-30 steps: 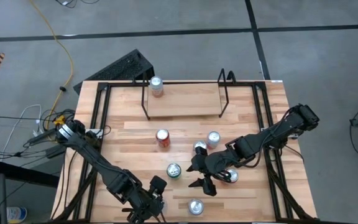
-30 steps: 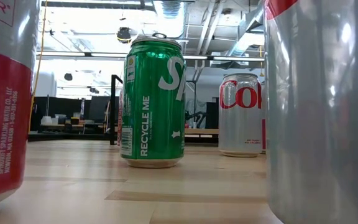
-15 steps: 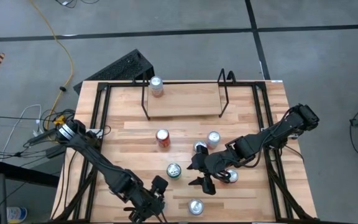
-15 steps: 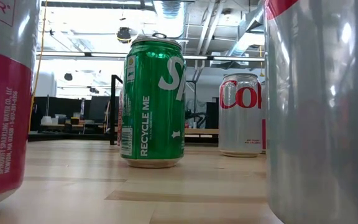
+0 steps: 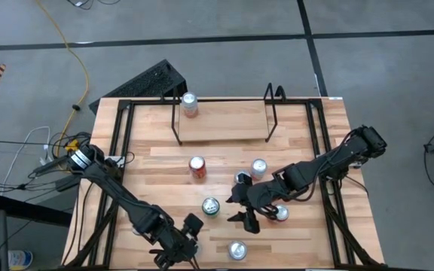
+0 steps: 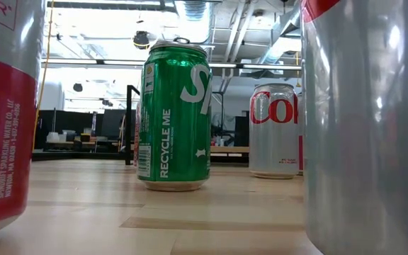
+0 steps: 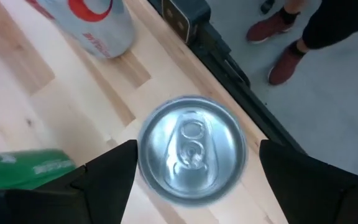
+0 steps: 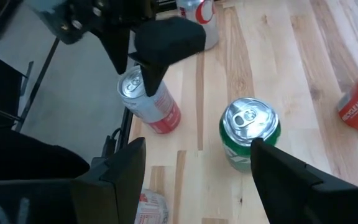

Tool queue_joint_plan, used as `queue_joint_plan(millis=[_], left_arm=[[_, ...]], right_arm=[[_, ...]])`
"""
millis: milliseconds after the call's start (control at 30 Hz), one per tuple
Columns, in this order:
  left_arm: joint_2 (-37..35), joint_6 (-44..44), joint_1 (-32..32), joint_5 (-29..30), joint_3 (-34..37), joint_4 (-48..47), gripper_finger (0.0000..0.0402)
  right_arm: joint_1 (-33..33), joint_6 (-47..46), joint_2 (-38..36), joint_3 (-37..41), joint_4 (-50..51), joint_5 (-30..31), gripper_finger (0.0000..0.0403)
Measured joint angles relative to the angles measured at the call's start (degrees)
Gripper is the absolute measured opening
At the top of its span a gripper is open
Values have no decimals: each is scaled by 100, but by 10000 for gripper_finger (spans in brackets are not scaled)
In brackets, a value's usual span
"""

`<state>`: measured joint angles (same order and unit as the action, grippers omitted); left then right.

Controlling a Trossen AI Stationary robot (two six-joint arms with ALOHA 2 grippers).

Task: Place canned beverage on shelf
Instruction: Put the bottom white orange soda can on the shelf aligned with the other white orange soda can

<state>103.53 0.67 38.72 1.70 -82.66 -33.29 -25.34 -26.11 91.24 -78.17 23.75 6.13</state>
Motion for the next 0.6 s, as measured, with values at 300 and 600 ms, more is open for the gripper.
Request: queue_joint_plan(millis=[300, 600], left_arm=[[-48, 53, -18, -55, 234, 385, 320], [-48, 447, -89, -55, 236, 362, 320]], right_arm=[[0, 3, 0, 0, 1, 0, 265], [0, 20, 0, 0, 3, -2, 265]])
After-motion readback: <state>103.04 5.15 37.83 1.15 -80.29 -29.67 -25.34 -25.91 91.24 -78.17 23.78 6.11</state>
